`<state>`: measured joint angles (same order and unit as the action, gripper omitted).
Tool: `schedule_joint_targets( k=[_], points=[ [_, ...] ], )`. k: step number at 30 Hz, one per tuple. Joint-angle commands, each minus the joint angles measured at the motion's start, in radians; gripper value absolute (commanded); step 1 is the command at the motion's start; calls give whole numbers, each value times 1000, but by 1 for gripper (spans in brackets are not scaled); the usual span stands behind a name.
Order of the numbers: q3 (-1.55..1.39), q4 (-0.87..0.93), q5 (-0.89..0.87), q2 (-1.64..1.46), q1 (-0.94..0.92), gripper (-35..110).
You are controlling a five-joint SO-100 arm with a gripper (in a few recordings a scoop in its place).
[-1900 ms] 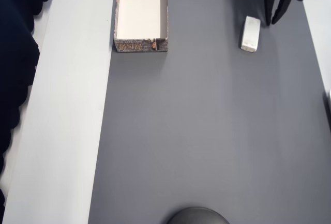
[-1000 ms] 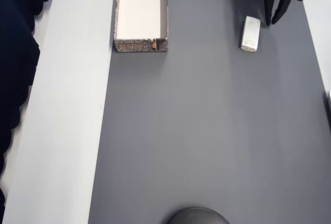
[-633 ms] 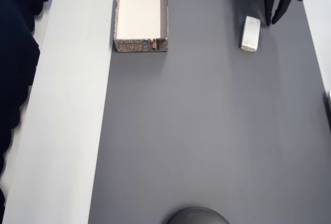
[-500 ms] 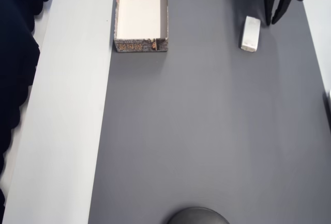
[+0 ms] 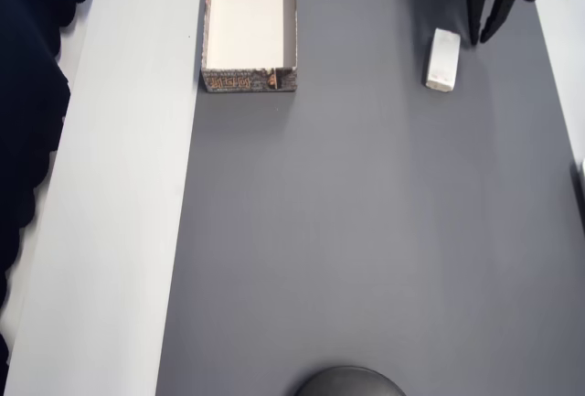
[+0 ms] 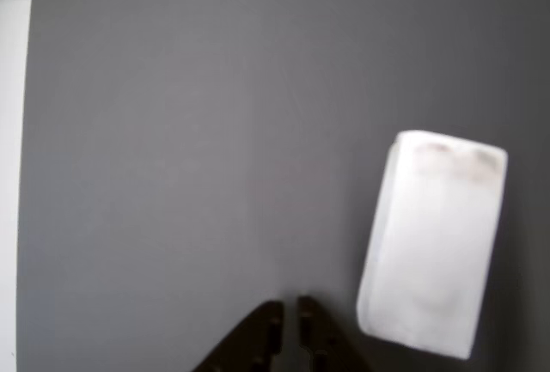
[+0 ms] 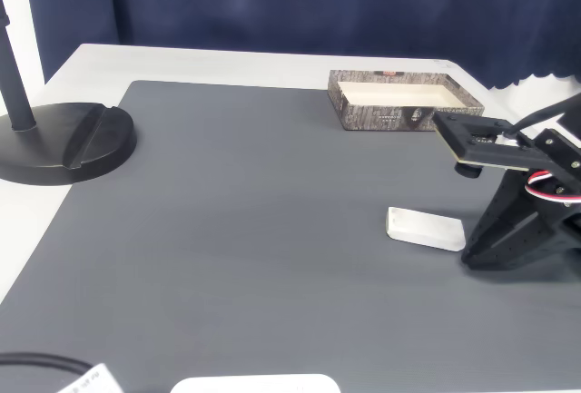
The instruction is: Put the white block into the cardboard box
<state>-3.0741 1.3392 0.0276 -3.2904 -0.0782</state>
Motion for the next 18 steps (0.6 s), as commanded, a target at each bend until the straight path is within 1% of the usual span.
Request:
schedule_joint_targets(
  k=[1,3,8,18],
  points=[
    [-18,-6,26,-35,-2,-2],
    [-2,-6,71,-31,0,-2],
    [135,8,60,117,3,-2],
    [472,69,-83,499,-54,-2]
  ],
)
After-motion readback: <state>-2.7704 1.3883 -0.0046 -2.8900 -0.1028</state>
